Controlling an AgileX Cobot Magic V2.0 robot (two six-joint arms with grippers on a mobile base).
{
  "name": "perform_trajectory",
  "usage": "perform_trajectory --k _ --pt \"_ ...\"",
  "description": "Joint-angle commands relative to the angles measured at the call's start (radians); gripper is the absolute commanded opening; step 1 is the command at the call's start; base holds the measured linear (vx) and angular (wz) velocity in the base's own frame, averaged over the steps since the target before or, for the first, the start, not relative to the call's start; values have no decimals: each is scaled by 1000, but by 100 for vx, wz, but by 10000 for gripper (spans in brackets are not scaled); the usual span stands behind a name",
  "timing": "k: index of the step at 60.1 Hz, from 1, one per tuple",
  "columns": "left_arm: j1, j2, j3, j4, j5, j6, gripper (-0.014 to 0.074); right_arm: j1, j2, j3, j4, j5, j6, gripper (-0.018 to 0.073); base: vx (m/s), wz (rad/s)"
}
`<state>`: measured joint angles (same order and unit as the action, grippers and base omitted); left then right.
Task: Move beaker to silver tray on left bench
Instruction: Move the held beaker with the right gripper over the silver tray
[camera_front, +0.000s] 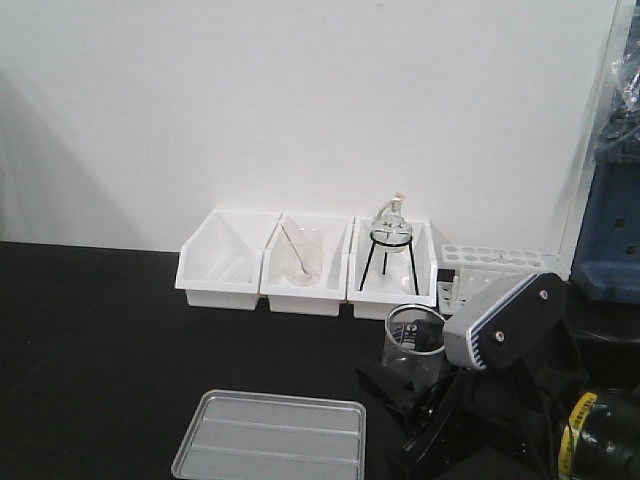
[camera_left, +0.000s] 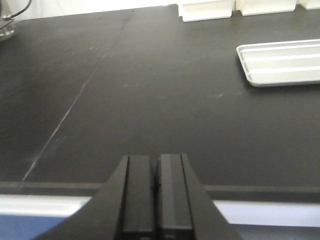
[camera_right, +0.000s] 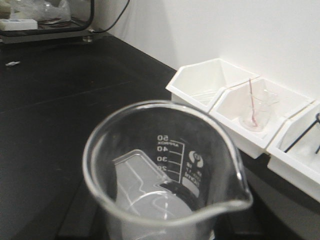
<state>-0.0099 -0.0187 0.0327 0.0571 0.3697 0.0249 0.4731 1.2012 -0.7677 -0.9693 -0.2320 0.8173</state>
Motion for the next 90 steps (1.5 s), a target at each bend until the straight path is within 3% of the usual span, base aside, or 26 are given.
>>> perform_trajectory --k 1,52,62,74,81,90 --pt "-5 -7 20 -3 -75 -1 1 0 -27 -33 11 -48 3 99 17 -14" --pt "-5 -7 20 -3 -75 -1 1 0 -27 -33 11 -50 3 99 7 -10" --pt "-5 -7 20 -3 -75 -1 1 0 -18 -33 11 -124 3 99 0 0" --pt "-5 -7 20 -3 -75 -1 1 0 156 -82 12 -195 -4 99 0 0" --pt "-5 -7 20 -3 -75 -1 1 3 303 -194 11 -289 -5 99 0 0" --pt "-5 -7 20 -3 -75 -1 1 14 496 -330 5 -295 -7 99 0 0"
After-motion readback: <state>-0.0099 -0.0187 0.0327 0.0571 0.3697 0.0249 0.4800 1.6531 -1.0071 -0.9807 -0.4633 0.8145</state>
